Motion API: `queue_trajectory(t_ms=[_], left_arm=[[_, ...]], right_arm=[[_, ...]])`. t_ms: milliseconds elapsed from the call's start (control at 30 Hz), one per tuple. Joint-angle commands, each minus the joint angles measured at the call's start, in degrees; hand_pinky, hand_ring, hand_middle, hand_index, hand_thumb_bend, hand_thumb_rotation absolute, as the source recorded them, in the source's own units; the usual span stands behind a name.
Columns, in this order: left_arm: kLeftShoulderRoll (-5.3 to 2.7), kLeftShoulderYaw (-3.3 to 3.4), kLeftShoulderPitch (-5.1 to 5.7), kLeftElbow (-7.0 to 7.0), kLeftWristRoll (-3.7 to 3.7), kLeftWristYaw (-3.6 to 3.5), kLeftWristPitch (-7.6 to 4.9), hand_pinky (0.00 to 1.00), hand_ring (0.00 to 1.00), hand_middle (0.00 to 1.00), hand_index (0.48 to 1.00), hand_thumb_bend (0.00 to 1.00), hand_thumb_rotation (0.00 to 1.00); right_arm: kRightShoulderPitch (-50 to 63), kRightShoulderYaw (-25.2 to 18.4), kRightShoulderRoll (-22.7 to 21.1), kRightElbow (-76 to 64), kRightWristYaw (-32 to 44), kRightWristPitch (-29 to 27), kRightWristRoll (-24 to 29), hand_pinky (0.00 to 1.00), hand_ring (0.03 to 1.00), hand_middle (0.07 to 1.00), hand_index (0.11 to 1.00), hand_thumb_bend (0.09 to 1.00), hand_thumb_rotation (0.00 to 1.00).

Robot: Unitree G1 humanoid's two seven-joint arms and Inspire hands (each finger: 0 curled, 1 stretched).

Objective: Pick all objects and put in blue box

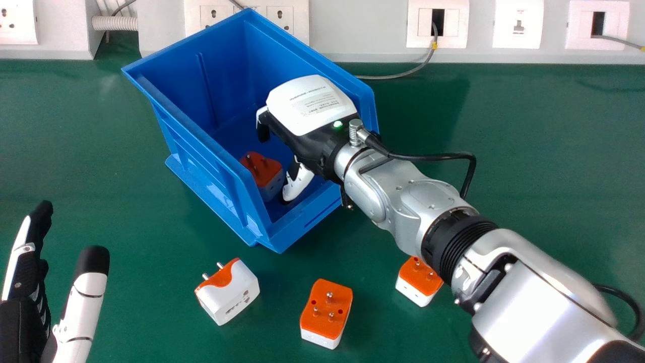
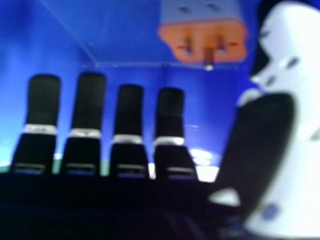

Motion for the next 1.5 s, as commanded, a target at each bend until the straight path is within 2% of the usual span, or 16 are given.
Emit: queue_trajectory(t_ms=[0,200,467,767,933,1100,1333,1467], left_arm=[[0.27,0.05,0.14,-1.2,0.55,0.47,-0.58,0.99,1.0,0.97,0.938,0.64,0.82],[0.21,-0.06,-0.14,-1.01,0.43,0.48,-0.61,1.0,1.0,0.98,0.94,0.62,0.82],[0.24,-0.04,-0.49,-0.65,0.15,0.45,-0.61,1.0,1.0,0.98,0.941,0.62,0.82],[0.22,-0.25,-1.17,-0.72,0.7,0.63,0.06,1.0,1.0,0.98,0.942,0.63,0.83],[0.45,-0.09,-1.49,-0.07,0.56,0.51,-0.43,1.0,1.0,0.98,0.943,0.62,0.83],[0.66,-0.09,-2.24,0.03,1.09,0.64,-0.26,1.0,1.0,0.98,0.944,0.63,0.83],[0.96,0.2,-2.89,0.04,1.52,0.48,0.08,0.98,1.0,0.98,0.946,0.64,0.83],[1.51,0.57,-3.83,0.62,1.2,0.36,0.55,0.97,1.0,0.98,0.948,0.64,0.83]], right_arm=[[-2.1,0.3,0.0,-1.4,-1.1,0.1,-0.5,0.68,0.817,0.863,0.805,0.658,0.28],[-2.6,1.1,-0.1,-1.6,-3.3,0.6,-1.8,0.72,0.87,0.904,0.845,0.66,0.21],[-3.3,0.9,-0.4,-2.1,-5.5,0.3,-2.3,0.72,0.862,0.897,0.831,0.675,0.19],[-5.0,0.5,-2.1,-4.8,-7.2,-0.4,-2.4,0.68,0.846,0.878,0.805,0.69,0.19],[-5.1,-0.1,-3.7,-6.9,-9.4,-2.2,-2.0,0.68,0.851,0.878,0.801,0.698,0.18],[-4.0,-1.2,-6.4,-11.2,-10.9,-4.3,-1.9,0.68,0.855,0.884,0.806,0.697,0.17],[2.7,-4.3,-13.1,-27.0,-9.7,-5.6,-1.4,0.67,0.85,0.882,0.804,0.702,0.17],[8.9,-7.7,-17.9,-40.0,-7.2,-5.5,-1.0,0.66,0.848,0.884,0.807,0.69,0.18]])
